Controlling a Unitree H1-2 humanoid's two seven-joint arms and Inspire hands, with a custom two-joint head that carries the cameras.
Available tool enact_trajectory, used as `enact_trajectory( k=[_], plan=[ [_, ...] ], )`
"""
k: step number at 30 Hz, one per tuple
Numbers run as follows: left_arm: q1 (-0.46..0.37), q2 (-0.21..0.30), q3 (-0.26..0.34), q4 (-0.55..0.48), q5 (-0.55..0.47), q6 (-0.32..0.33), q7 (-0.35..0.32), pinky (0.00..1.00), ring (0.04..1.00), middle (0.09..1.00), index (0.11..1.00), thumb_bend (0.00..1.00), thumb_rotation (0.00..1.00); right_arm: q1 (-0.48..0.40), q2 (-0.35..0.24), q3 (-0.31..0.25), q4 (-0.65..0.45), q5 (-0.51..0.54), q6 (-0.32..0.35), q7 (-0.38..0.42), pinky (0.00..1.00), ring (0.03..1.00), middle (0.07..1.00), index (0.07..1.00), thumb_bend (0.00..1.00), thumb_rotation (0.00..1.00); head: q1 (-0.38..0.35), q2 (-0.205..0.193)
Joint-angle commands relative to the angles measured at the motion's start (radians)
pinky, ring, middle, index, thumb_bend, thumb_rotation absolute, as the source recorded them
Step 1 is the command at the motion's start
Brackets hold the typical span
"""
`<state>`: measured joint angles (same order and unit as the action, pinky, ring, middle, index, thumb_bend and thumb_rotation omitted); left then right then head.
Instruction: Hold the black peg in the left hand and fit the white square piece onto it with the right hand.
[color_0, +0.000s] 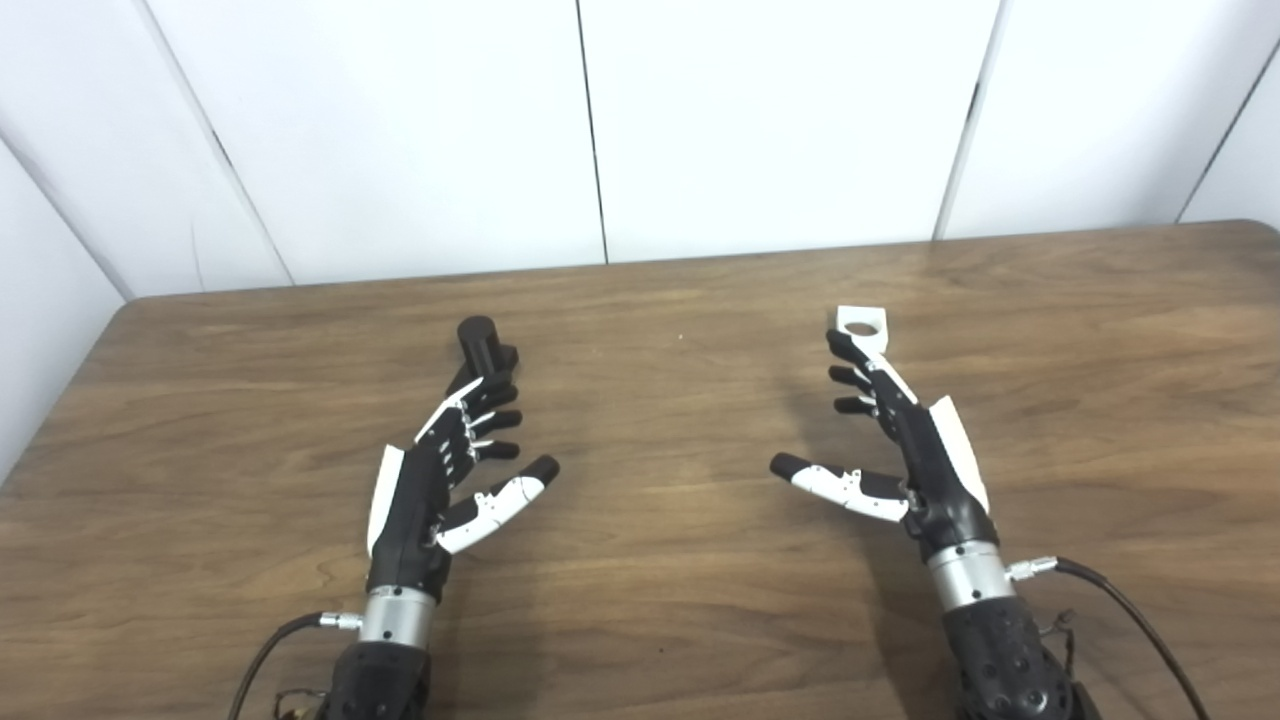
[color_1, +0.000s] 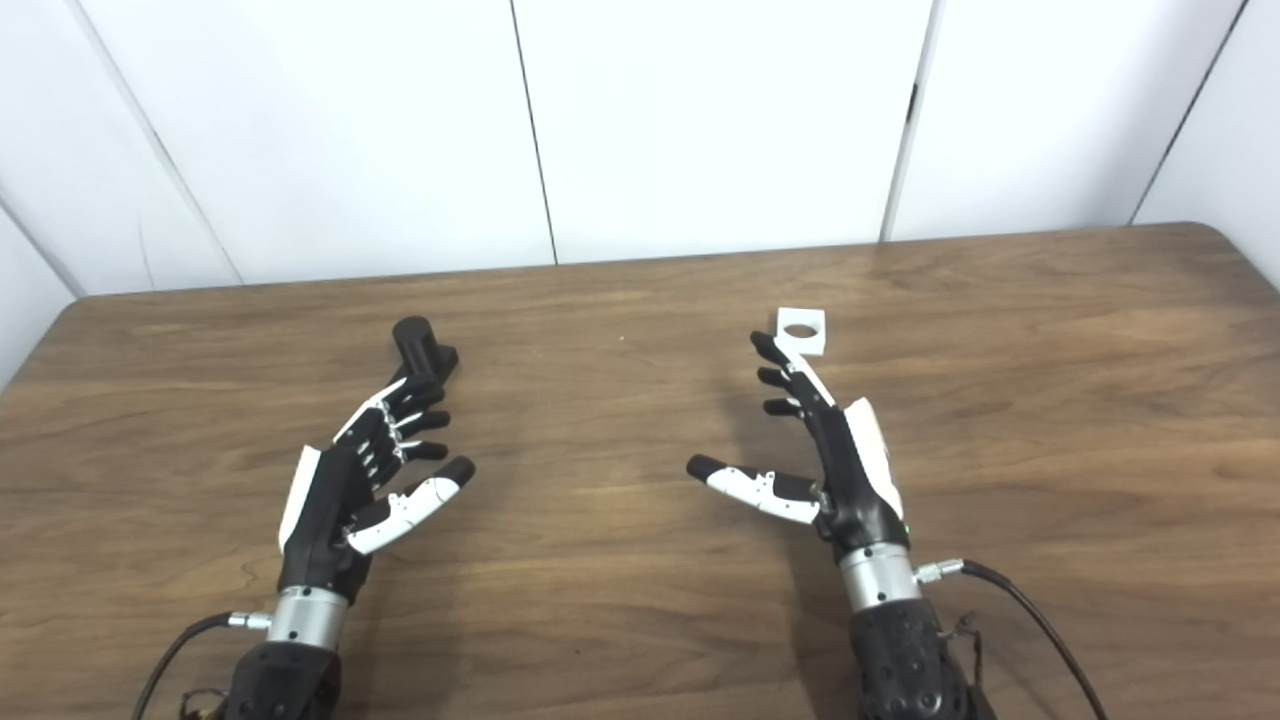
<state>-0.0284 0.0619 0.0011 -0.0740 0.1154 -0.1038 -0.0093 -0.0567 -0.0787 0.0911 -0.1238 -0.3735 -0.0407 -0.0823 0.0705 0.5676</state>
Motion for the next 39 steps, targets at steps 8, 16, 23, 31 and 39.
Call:
enact_trajectory(
  k=[8, 16, 23, 31, 39],
  plan=[
    [-0.030, -0.068, -0.053, -0.003, 0.074, -0.034, 0.050, 0.63, 0.758, 0.808, 0.792, 0.78, 0.29, -0.016, -0.070, -0.055, -0.014, 0.084, -0.066, 0.022, 0.79, 0.872, 0.914, 0.904, 0.74, 0.28, 0.275, -0.042],
    [-0.042, -0.088, -0.059, 0.013, 0.127, -0.040, 0.093, 0.64, 0.753, 0.795, 0.779, 0.78, 0.27, -0.017, -0.072, -0.065, -0.049, 0.118, -0.012, 0.044, 0.83, 0.899, 0.936, 0.925, 0.70, 0.18, 0.291, -0.047],
    [-0.041, -0.097, -0.047, 0.001, 0.140, -0.028, 0.124, 0.54, 0.699, 0.776, 0.768, 0.78, 0.25, -0.019, -0.067, -0.067, -0.069, 0.120, 0.008, 0.053, 0.80, 0.891, 0.931, 0.915, 0.72, 0.16, 0.282, -0.048],
    [-0.061, -0.084, -0.035, -0.026, 0.245, 0.010, 0.181, 0.59, 0.716, 0.772, 0.749, 0.77, 0.27, -0.014, -0.070, -0.066, -0.103, 0.114, 0.036, 0.060, 0.79, 0.884, 0.923, 0.909, 0.71, 0.11, 0.278, -0.047],
    [-0.095, -0.069, -0.025, -0.082, 0.416, 0.136, 0.230, 0.65, 0.747, 0.777, 0.735, 0.78, 0.30, -0.013, -0.069, -0.065, -0.121, 0.112, 0.054, 0.068, 0.78, 0.880, 0.922, 0.910, 0.69, 0.08, 0.268, -0.042]
  ],
)
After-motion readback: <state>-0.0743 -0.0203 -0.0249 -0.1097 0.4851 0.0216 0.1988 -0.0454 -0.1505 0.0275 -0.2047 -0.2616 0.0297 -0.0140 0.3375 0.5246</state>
